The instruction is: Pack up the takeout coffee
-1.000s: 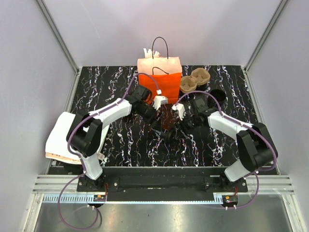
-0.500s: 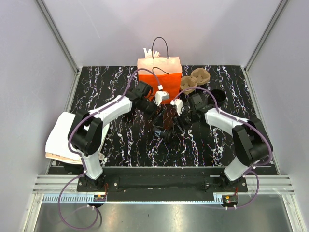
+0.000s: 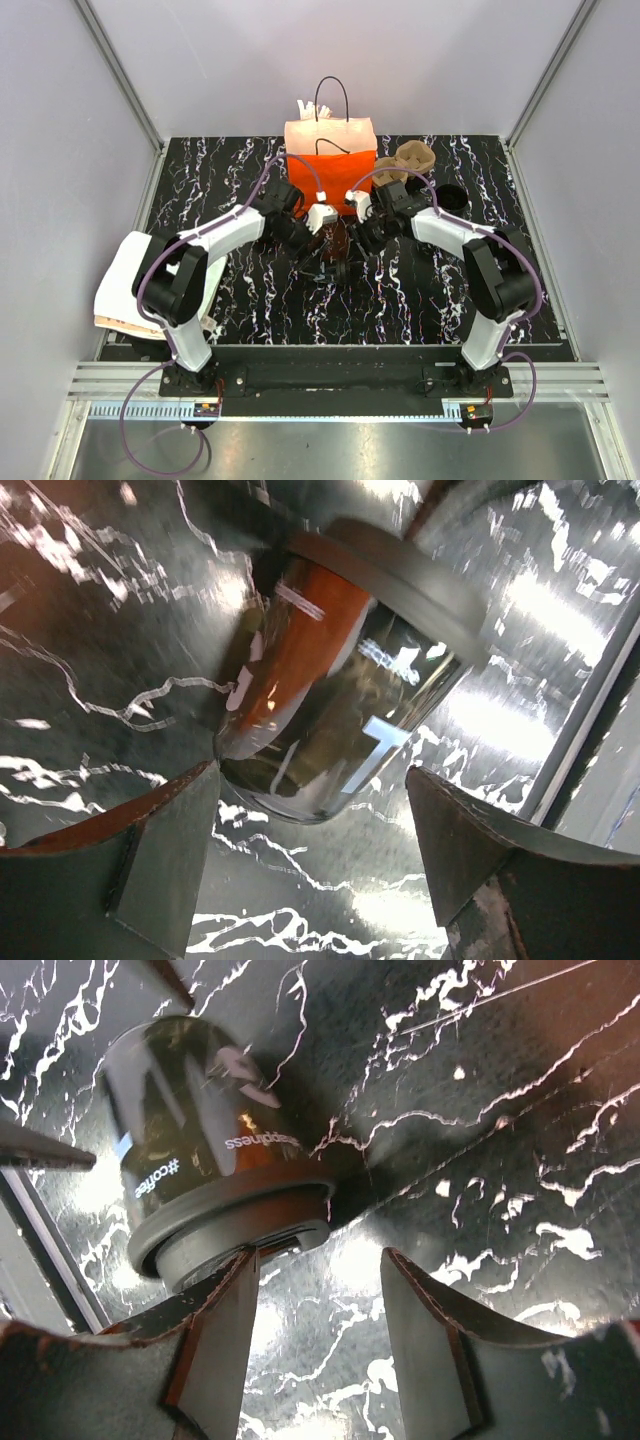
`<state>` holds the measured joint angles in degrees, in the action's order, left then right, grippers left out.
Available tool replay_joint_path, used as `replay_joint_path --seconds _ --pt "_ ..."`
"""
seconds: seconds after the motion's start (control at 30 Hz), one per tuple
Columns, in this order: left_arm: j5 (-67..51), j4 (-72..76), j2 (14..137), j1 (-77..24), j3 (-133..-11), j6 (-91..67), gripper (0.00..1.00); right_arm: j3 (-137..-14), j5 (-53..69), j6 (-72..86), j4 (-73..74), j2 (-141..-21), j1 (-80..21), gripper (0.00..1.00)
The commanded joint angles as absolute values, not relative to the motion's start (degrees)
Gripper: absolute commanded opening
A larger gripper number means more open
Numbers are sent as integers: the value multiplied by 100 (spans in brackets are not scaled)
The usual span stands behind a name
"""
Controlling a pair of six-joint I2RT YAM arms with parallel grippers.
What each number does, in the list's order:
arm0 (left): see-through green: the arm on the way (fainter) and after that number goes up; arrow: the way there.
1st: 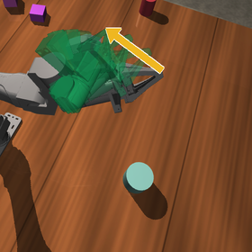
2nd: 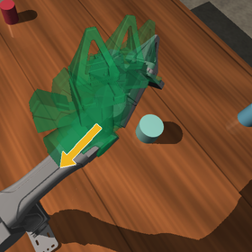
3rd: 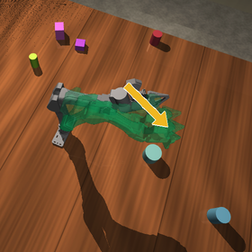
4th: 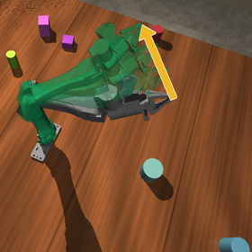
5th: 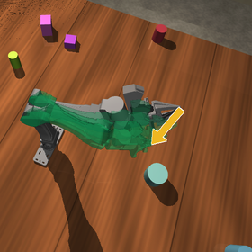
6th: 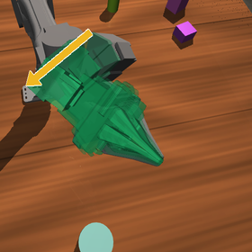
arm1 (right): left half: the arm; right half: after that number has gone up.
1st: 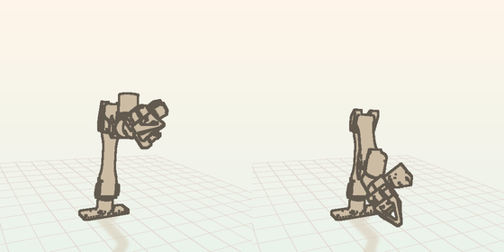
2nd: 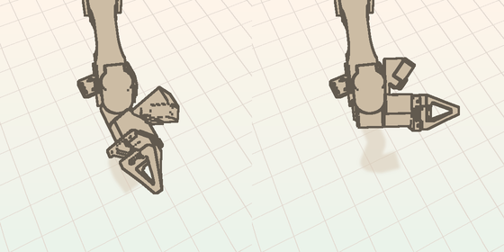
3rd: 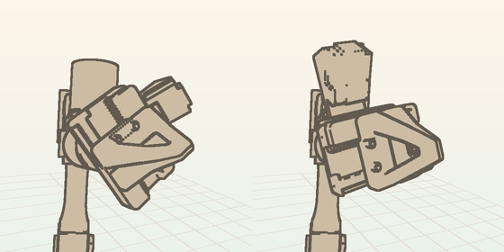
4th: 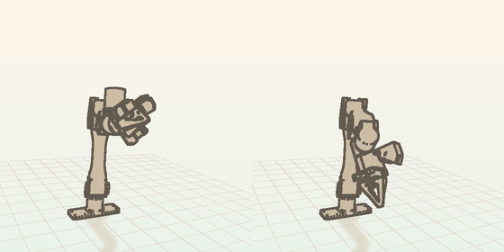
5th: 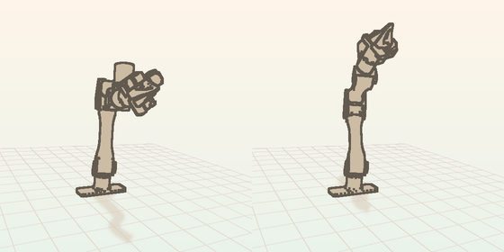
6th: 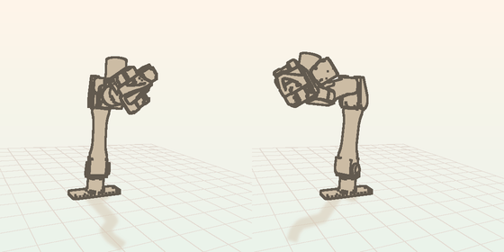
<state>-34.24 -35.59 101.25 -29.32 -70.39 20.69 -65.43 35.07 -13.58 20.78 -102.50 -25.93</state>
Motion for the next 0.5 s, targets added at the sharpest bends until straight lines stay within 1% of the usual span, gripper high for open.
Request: replay_joint_path --seconds 0.0,0.23,0.27,0.3,0.37,0.47 --pt "-3199 -3287 9712 -2892 -6838 2399 80 -7004 3718 -1046 2056 -10608 -2646 58" --pt "-3208 -3217 9721 -2892 -6759 2601 83 -7330 3832 -835 2179 -10916 -2637 58" --pt "-3225 -3225 9721 -2883 -6750 2610 85 -7347 3849 -826 2232 -10977 -2637 58" --pt "-3234 -3226 9729 -2883 -6724 2645 89 -7365 3858 -817 2259 -11004 -2637 58" --pt "-3287 -3217 9738 -2892 -6706 2663 91 -7400 3920 -782 2320 -11065 -2637 58" --pt "-3313 -3226 9765 -2883 -6671 2716 99 -7418 4104 -695 2364 -11127 -2637 58"
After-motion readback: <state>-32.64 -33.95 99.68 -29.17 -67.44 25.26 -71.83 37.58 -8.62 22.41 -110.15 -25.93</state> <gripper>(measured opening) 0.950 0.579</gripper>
